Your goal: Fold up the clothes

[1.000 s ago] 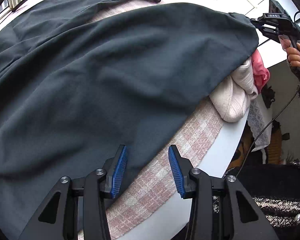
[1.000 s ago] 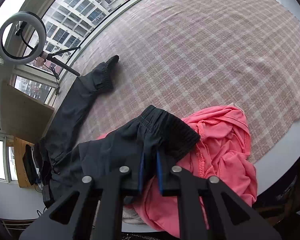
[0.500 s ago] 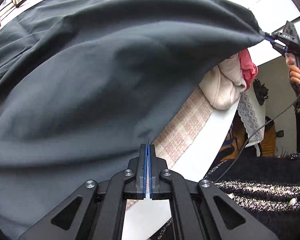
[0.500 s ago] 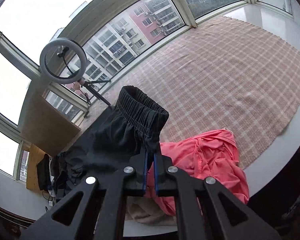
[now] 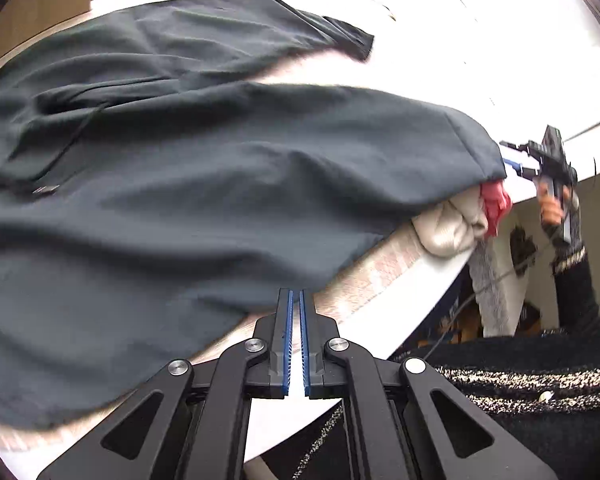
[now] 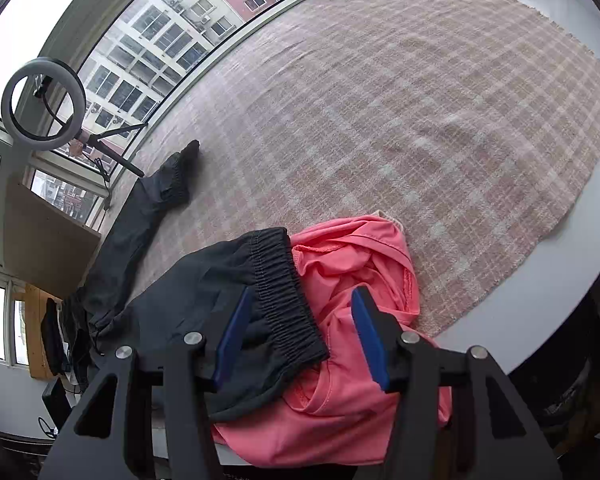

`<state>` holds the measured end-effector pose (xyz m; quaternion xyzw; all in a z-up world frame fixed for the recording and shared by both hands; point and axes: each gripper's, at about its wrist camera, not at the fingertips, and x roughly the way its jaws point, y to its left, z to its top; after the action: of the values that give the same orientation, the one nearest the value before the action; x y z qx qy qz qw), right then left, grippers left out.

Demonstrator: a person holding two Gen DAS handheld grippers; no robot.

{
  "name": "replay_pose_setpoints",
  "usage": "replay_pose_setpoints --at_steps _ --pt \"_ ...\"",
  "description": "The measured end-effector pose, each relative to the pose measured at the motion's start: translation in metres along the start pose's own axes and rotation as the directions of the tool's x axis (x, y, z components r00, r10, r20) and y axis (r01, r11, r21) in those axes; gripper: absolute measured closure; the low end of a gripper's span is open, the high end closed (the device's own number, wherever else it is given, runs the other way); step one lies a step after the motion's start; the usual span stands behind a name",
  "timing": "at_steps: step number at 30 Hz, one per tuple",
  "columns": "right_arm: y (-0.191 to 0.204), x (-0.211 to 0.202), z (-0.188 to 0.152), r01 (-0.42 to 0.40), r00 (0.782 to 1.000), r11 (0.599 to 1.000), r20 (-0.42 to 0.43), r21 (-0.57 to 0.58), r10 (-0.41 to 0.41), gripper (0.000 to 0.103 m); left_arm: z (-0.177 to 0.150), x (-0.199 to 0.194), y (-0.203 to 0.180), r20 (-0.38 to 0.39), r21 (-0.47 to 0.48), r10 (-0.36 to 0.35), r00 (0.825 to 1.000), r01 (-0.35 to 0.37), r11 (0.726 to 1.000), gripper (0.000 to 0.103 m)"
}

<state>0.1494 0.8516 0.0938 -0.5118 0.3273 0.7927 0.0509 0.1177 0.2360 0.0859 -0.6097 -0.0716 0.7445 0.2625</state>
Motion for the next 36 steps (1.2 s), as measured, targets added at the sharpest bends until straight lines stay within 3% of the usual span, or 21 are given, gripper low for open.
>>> replay_pose_setpoints --at_steps 2,4,6,10,12,13,16,20,22,23,27,29,32,34,36 --pt "-0.006 0.006 -0.007 -0.018 1.0 1.0 -0.007 0.026 0.018 0.052 -0.023 -0.025 0.034 0.071 -0.143 0.068 0.995 -0.058 0.988 0.094" --pt "-0.01 0.008 -0.013 -0.013 1.0 0.999 0.0 0.052 0.013 0.052 -0.049 -0.052 0.073 0.125 -0.3 0.152 0.98 -0.109 0.948 0.089" --pt "-0.012 0.009 -0.018 -0.012 1.0 0.997 0.007 0.082 0.012 0.052 -0.079 -0.076 0.113 0.165 -0.457 0.237 0.957 -0.139 0.879 0.088" --pt "-0.007 0.006 -0.026 -0.004 0.999 0.992 0.033 0.128 0.0 0.052 -0.119 -0.107 0.188 0.194 -0.664 0.375 0.907 -0.159 0.73 0.088" --pt "-0.001 0.005 -0.03 0.007 0.999 0.991 0.035 0.132 -0.012 0.052 -0.123 -0.111 0.213 0.2 -0.702 0.423 0.884 -0.171 0.691 0.088" --pt "0.004 0.005 -0.033 0.016 0.999 0.991 0.031 0.134 -0.02 0.052 -0.12 -0.116 0.223 0.207 -0.697 0.444 0.872 -0.187 0.692 0.088" --pt "0.017 0.004 -0.044 0.025 0.999 0.991 0.026 0.129 -0.028 0.052 -0.105 -0.114 0.237 0.183 -0.617 0.492 0.851 -0.289 0.731 0.059" --pt "0.031 -0.004 -0.066 0.016 0.999 0.991 0.049 0.132 -0.022 0.052 -0.1 -0.098 0.26 0.145 -0.601 0.477 0.867 -0.305 0.739 0.057" --pt "0.034 -0.007 -0.075 0.009 0.998 0.989 0.06 0.148 -0.018 0.052 -0.101 -0.093 0.273 0.145 -0.624 0.458 0.877 -0.278 0.73 0.056" --pt "0.034 -0.009 -0.078 0.011 0.998 0.987 0.064 0.158 -0.021 0.052 -0.102 -0.096 0.275 0.153 -0.637 0.466 0.872 -0.274 0.721 0.056" --pt "0.036 -0.021 -0.089 0.008 0.996 0.982 0.084 0.187 -0.024 0.052 -0.105 -0.11 0.283 0.19 -0.674 0.498 0.846 -0.256 0.692 0.057" --pt "0.043 -0.025 -0.09 0.024 0.995 0.986 0.088 0.165 -0.038 0.052 -0.089 -0.117 0.274 0.185 -0.643 0.547 0.817 -0.32 0.696 0.058" --pt "0.05 -0.025 -0.091 0.033 0.994 0.987 0.095 0.159 -0.048 0.052 -0.037 -0.113 0.239 0.229 -0.448 0.584 0.779 -0.448 0.774 0.058" --pt "0.053 -0.022 -0.093 0.007 0.995 0.985 0.095 0.171 -0.024 0.052 0.004 -0.096 0.225 0.243 -0.331 0.518 0.82 -0.432 0.839 0.058" --pt "0.057 -0.02 -0.095 0.0 0.996 0.985 0.09 0.171 -0.015 0.052 0.038 -0.078 0.224 0.255 -0.287 0.339 0.906 -0.264 0.921 0.061"
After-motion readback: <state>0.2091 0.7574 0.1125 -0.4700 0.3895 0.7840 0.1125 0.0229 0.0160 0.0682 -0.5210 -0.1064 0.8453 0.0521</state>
